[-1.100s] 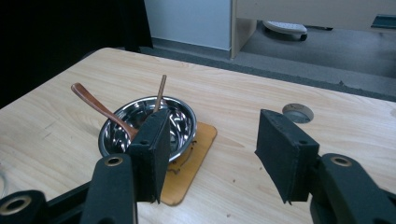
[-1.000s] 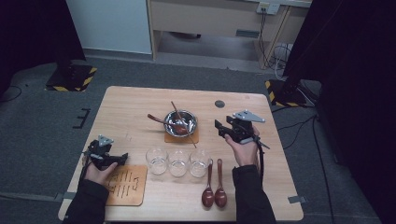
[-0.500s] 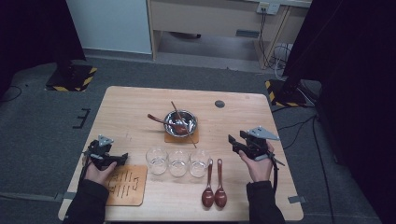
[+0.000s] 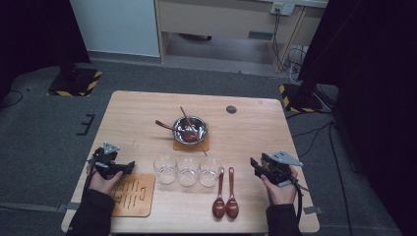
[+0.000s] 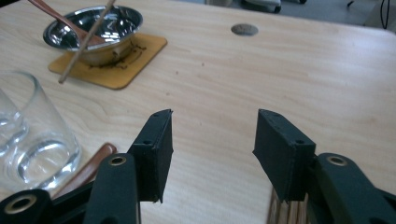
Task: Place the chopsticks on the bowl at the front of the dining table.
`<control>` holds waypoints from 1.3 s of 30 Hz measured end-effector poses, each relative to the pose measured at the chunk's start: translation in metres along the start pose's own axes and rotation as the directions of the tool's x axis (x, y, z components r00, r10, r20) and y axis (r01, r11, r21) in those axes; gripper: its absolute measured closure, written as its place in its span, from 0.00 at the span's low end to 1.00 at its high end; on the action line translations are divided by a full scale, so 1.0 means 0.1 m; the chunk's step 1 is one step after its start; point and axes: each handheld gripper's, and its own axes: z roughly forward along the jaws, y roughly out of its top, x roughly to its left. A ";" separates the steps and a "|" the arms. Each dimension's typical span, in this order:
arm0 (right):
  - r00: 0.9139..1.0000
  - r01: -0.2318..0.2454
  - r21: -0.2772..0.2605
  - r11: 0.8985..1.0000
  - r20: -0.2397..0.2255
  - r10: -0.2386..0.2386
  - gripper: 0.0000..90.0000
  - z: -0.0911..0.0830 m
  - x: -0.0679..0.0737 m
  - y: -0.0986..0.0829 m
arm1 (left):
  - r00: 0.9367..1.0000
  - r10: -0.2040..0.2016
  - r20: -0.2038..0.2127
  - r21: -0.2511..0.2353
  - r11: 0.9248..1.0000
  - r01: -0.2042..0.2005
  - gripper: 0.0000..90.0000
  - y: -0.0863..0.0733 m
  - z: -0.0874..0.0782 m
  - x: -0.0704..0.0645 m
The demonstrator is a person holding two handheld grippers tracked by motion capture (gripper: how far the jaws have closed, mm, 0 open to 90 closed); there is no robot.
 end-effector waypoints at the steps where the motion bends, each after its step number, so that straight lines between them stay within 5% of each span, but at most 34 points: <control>1: 1.000 -0.007 0.008 1.000 0.000 0.007 0.54 0.00 -0.01 -0.03 | 1.000 0.000 0.000 0.000 1.000 0.000 0.00 0.00 0.00 0.00; 23: 0.999 -0.030 0.128 0.991 0.044 0.024 0.67 0.01 -0.15 -0.38 | 1.000 0.000 0.000 0.000 1.000 0.000 0.00 0.00 0.00 0.00; 39: 0.996 -0.086 0.216 0.973 0.051 0.077 0.74 0.06 -0.24 -0.51 | 1.000 0.000 0.000 0.000 1.000 0.000 0.00 0.00 0.00 0.00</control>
